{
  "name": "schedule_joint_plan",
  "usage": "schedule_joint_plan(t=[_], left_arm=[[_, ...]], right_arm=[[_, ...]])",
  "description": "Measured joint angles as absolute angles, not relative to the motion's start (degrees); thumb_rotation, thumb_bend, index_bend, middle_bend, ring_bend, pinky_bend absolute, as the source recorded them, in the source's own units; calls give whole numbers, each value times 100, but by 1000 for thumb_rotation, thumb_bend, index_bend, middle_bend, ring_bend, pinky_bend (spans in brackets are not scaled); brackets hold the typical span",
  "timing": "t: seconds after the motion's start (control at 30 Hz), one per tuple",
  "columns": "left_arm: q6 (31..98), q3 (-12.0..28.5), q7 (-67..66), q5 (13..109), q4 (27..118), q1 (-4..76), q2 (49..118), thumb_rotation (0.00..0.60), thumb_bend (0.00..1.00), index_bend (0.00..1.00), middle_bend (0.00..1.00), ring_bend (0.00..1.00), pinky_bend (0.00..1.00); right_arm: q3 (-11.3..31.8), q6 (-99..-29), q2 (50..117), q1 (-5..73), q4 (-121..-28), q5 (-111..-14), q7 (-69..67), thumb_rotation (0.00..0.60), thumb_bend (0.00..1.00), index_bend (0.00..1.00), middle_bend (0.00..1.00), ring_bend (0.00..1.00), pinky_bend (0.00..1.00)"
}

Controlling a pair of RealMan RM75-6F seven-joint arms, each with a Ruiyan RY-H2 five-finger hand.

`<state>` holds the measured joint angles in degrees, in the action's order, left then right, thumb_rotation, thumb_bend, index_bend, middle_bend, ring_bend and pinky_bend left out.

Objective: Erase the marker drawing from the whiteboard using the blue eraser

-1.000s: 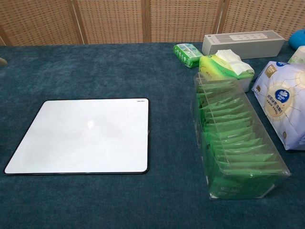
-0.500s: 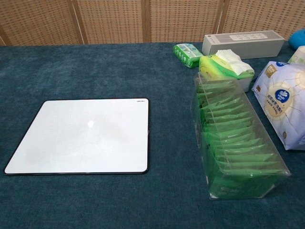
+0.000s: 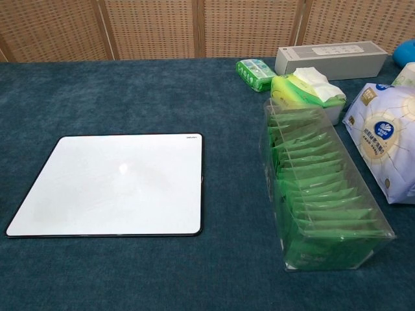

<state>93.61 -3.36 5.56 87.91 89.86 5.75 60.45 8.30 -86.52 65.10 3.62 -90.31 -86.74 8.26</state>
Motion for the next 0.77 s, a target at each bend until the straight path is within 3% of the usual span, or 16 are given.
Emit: schedule_joint_plan(t=[0.17, 0.4, 0.77], left_arm=[[9839, -476, 677, 8937, 8934, 98, 6128, 600, 293, 138, 14, 0, 0], [10022, -576, 781, 8886, 8805, -300, 6252, 600, 294, 172, 26, 0, 0], [10267, -417, 608, 9034, 8970, -488, 6146, 600, 293, 180, 41, 0, 0]], right_arm=[[773, -8542, 6489, 412, -9212, -8628, 1152, 600, 323, 240, 149, 0, 25], [697, -8663, 6503, 397, -9300, -8719, 1227, 600, 323, 239, 149, 0, 23], [595, -8878, 6481, 324, -9236, -8875, 931, 600, 323, 238, 149, 0, 23]])
